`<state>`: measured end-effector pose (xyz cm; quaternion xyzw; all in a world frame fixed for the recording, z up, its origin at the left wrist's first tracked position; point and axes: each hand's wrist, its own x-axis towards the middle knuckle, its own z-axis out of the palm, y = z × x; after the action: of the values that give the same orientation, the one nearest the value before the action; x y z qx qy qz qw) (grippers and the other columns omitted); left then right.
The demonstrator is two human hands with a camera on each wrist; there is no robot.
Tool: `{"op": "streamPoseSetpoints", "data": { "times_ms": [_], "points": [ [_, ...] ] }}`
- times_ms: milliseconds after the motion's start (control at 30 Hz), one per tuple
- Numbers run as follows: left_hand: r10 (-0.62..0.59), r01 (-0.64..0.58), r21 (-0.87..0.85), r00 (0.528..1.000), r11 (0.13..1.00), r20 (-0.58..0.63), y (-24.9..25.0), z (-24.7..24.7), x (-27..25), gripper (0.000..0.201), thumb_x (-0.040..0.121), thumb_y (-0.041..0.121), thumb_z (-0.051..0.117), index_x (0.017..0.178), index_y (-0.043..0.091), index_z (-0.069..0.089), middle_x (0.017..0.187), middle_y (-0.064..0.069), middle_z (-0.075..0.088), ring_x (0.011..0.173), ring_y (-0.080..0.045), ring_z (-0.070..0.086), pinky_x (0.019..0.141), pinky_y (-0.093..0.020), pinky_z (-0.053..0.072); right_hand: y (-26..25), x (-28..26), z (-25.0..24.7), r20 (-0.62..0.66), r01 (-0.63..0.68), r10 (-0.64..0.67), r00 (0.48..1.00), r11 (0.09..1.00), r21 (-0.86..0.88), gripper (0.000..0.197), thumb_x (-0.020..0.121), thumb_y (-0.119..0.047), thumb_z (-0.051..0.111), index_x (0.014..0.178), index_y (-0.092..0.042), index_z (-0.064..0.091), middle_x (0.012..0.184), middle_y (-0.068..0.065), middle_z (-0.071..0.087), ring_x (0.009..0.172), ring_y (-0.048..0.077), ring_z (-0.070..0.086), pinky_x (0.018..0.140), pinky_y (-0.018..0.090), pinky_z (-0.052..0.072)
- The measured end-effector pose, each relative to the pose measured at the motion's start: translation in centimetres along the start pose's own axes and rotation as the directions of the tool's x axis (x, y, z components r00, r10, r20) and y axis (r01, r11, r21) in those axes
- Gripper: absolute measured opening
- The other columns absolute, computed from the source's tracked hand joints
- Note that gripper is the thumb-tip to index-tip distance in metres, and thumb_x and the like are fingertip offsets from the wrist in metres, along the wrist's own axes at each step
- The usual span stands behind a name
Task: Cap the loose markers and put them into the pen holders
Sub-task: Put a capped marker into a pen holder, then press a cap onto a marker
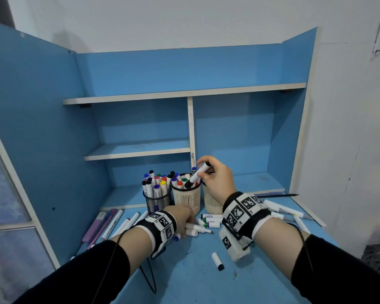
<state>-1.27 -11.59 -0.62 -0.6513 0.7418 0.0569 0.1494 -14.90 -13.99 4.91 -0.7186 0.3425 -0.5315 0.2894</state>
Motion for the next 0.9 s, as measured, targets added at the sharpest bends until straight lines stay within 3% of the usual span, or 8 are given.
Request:
{"op": "streamPoseSetpoints", "data": {
  "times_ms": [100,267,367,467,567,733,833,900],
  "points": [
    [-0.002,-0.003,-0.054,0.996,0.999,-0.084,-0.3,0.2,-0.1,0.039,0.076,0.022,0.073,0.113,0.022,0.061,0.115,-0.002,0.061,0.107,-0.023,0.056,0.081,-0.032,0.047,0.5,0.2,0.5,0.033,-0.001,0.002,0.999,0.999,-0.040,0.030,0.085,0.004,0.059,0.105,-0.019,0.064,0.089,0.000,0.063,0.078,0.012,0.061,0.065,0.003,0.045],
    [0.019,-0.058,-0.177,0.976,0.982,-0.216,-0.8,0.4,-0.6,0.033,0.081,0.020,0.067,0.112,0.030,0.066,0.112,0.002,0.062,0.104,-0.019,0.058,0.079,-0.028,0.048,1.0,0.5,1.5,0.207,0.133,-0.090,0.974,0.970,-0.204,0.050,0.091,0.005,0.046,0.131,-0.024,0.053,0.094,0.002,0.051,0.079,0.002,0.047,0.083,0.017,0.038],
    [0.037,-0.139,-0.279,0.940,0.950,-0.340,-1.2,0.7,-1.5,0.032,0.082,0.018,0.068,0.113,0.026,0.067,0.109,0.000,0.056,0.100,-0.019,0.056,0.079,-0.024,0.043,1.2,0.7,1.7,0.187,0.149,-0.103,0.977,0.957,-0.250,0.046,0.090,0.002,0.050,0.130,-0.020,0.050,0.101,-0.003,0.049,0.085,0.008,0.049,0.086,0.020,0.041],
    [0.015,-0.210,-0.382,0.892,0.900,-0.453,-1.5,1.5,-3.3,0.033,0.086,0.013,0.064,0.118,0.018,0.065,0.110,-0.003,0.057,0.102,-0.018,0.056,0.080,-0.014,0.037,1.4,1.2,1.8,0.156,0.116,-0.073,0.985,0.952,-0.283,0.030,0.090,-0.007,0.057,0.120,-0.014,0.057,0.097,0.003,0.061,0.086,0.014,0.056,0.086,0.027,0.049],
    [-0.097,-0.248,-0.594,0.868,0.765,-0.487,-1.6,1.6,-5.6,0.035,0.085,0.012,0.066,0.118,0.020,0.063,0.106,0.001,0.063,0.096,-0.011,0.059,0.080,-0.014,0.042,2.2,2.1,1.9,0.187,0.094,-0.024,0.982,0.924,-0.372,0.031,0.093,-0.012,0.054,0.123,-0.012,0.061,0.113,0.009,0.066,0.103,0.020,0.061,0.095,0.031,0.047],
    [-0.254,-0.330,-0.843,0.850,0.425,-0.461,-1.7,0.9,-8.8,0.025,0.073,0.004,0.077,0.084,0.020,0.062,0.083,-0.006,0.071,0.074,-0.018,0.066,0.071,-0.029,0.056,2.7,2.6,2.0,0.282,0.145,0.029,0.959,0.805,-0.575,0.040,0.097,-0.015,0.045,0.136,-0.020,0.049,0.113,0.012,0.059,0.112,0.025,0.050,0.092,0.038,0.045],
    [-0.262,-0.349,-0.856,0.848,0.381,-0.461,-1.6,0.7,-10.2,0.021,0.073,0.004,0.077,0.082,0.018,0.064,0.080,-0.003,0.073,0.072,-0.015,0.068,0.063,-0.022,0.054,3.3,2.6,1.6,0.379,0.205,0.102,0.920,0.699,-0.685,0.041,0.095,-0.014,0.047,0.135,-0.021,0.051,0.127,0.011,0.051,0.122,0.027,0.042,0.100,0.038,0.039],
    [-0.266,-0.361,-0.866,0.847,0.347,-0.460,-1.3,0.5,-11.2,0.014,0.077,0.005,0.074,0.083,0.014,0.065,0.077,-0.002,0.072,0.067,-0.010,0.067,0.057,-0.016,0.048,3.8,2.0,1.3,0.432,0.217,0.200,0.879,0.639,-0.738,0.050,0.092,-0.014,0.051,0.141,-0.022,0.043,0.139,0.011,0.041,0.129,0.028,0.033,0.107,0.040,0.034]
  ]
}}
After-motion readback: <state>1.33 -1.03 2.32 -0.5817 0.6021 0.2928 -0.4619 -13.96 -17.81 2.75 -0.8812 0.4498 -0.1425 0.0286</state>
